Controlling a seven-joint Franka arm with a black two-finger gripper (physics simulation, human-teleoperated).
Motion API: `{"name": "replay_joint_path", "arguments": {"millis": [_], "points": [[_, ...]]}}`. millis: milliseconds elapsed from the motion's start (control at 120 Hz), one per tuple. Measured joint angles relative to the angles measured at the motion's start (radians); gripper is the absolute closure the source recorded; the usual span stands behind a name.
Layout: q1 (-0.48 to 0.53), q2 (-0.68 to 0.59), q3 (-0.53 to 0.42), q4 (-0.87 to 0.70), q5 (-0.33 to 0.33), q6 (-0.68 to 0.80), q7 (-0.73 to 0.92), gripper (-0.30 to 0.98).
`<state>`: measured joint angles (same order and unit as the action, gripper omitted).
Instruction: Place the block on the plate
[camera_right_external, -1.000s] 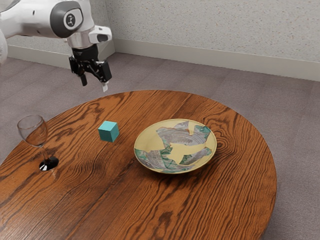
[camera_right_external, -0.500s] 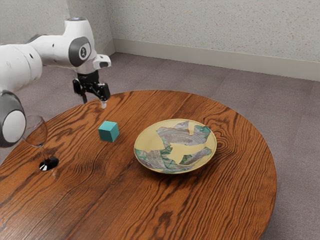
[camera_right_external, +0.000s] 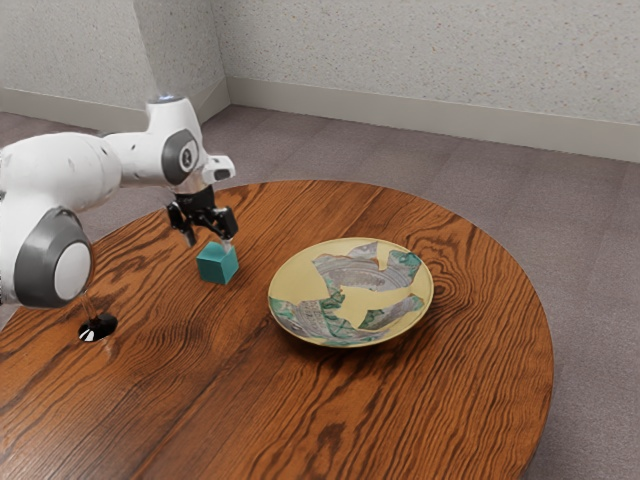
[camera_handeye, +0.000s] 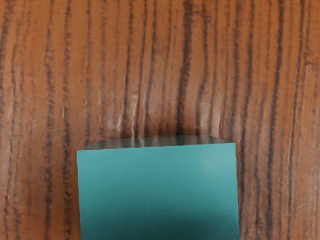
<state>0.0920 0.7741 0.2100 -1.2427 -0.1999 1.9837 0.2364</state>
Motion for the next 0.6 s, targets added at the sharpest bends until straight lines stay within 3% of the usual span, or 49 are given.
{"name": "replay_joint_path", "arguments": {"millis": [300, 450, 600], "points": [[0.000, 0.063, 0.000, 0.001, -0.005, 0.034, 0.014, 0.01], [-0.001, 0.063, 0.000, 0.002, -0.004, 0.039, 0.018, 0.31], [-0.005, 0.031, -0.001, -0.004, 0.005, 0.041, 0.017, 0.36]]}}
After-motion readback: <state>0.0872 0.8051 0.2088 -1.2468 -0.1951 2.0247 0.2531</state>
